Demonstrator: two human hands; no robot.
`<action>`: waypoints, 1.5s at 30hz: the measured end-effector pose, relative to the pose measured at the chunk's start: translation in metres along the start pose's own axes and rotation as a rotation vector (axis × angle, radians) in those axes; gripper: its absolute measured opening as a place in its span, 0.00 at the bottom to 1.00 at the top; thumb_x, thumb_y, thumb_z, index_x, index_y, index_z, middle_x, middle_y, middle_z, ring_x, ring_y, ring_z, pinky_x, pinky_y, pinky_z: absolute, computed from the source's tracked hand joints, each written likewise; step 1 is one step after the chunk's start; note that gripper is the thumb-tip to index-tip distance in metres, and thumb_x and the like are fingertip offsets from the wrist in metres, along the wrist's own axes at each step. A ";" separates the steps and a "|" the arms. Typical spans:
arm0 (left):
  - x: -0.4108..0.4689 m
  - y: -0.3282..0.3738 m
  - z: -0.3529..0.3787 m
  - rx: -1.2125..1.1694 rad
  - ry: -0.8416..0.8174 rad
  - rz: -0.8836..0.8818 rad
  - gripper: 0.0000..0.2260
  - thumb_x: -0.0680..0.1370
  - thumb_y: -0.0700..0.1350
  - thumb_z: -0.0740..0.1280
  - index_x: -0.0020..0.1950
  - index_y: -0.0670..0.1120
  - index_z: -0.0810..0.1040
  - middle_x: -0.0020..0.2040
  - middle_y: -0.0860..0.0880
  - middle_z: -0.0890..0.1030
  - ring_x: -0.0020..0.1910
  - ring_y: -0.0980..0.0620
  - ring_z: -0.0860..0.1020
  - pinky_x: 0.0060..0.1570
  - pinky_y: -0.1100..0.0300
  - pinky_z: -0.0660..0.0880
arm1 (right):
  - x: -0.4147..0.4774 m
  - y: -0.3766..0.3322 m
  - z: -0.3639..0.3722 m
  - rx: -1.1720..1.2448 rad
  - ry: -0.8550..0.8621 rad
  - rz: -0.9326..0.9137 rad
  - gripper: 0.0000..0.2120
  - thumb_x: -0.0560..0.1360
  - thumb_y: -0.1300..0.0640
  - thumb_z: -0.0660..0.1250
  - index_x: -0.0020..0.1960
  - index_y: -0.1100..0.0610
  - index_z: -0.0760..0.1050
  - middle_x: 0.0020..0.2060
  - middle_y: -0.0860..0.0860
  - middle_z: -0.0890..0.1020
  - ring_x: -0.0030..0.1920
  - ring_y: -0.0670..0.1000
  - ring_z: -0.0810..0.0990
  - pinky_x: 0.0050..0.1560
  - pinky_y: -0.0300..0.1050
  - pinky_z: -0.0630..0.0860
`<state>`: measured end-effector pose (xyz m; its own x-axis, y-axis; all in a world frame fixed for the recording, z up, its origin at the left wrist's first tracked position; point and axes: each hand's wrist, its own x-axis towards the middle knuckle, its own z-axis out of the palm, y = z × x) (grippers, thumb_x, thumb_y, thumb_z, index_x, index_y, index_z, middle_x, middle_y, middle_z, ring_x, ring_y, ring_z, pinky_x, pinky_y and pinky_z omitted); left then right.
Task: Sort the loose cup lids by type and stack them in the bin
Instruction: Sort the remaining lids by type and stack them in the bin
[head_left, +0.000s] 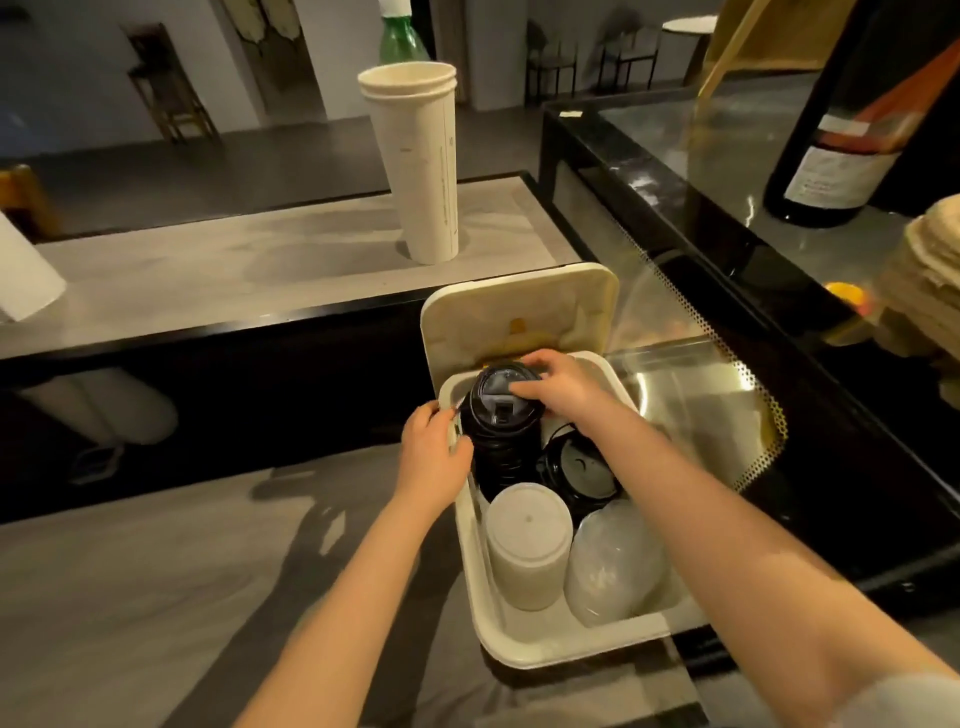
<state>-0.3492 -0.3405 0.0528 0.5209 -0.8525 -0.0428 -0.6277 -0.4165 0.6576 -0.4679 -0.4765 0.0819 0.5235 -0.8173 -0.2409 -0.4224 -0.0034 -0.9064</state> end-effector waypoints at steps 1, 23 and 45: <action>0.001 -0.002 0.000 -0.045 -0.019 -0.025 0.21 0.80 0.43 0.59 0.73 0.44 0.64 0.74 0.44 0.61 0.74 0.47 0.57 0.73 0.51 0.57 | 0.004 0.000 0.005 -0.111 -0.001 -0.009 0.20 0.73 0.55 0.72 0.63 0.58 0.73 0.57 0.57 0.79 0.56 0.56 0.78 0.50 0.46 0.74; 0.030 0.009 0.008 -0.165 -0.083 -0.162 0.18 0.80 0.50 0.60 0.69 0.46 0.69 0.73 0.45 0.61 0.72 0.45 0.60 0.70 0.48 0.62 | -0.029 0.020 -0.007 -0.467 0.093 -0.233 0.18 0.76 0.54 0.67 0.64 0.55 0.72 0.60 0.53 0.77 0.57 0.53 0.76 0.56 0.46 0.73; 0.048 0.006 0.009 -0.057 -0.027 -0.112 0.22 0.75 0.52 0.69 0.65 0.45 0.71 0.70 0.46 0.66 0.70 0.45 0.62 0.68 0.48 0.64 | -0.009 -0.003 -0.004 -0.915 -0.181 -0.265 0.26 0.76 0.49 0.67 0.71 0.53 0.68 0.63 0.53 0.77 0.62 0.54 0.75 0.55 0.46 0.73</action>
<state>-0.3332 -0.3867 0.0483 0.5695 -0.8103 -0.1385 -0.5319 -0.4917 0.6894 -0.4750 -0.4713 0.0882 0.7579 -0.6250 -0.1869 -0.6471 -0.6842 -0.3362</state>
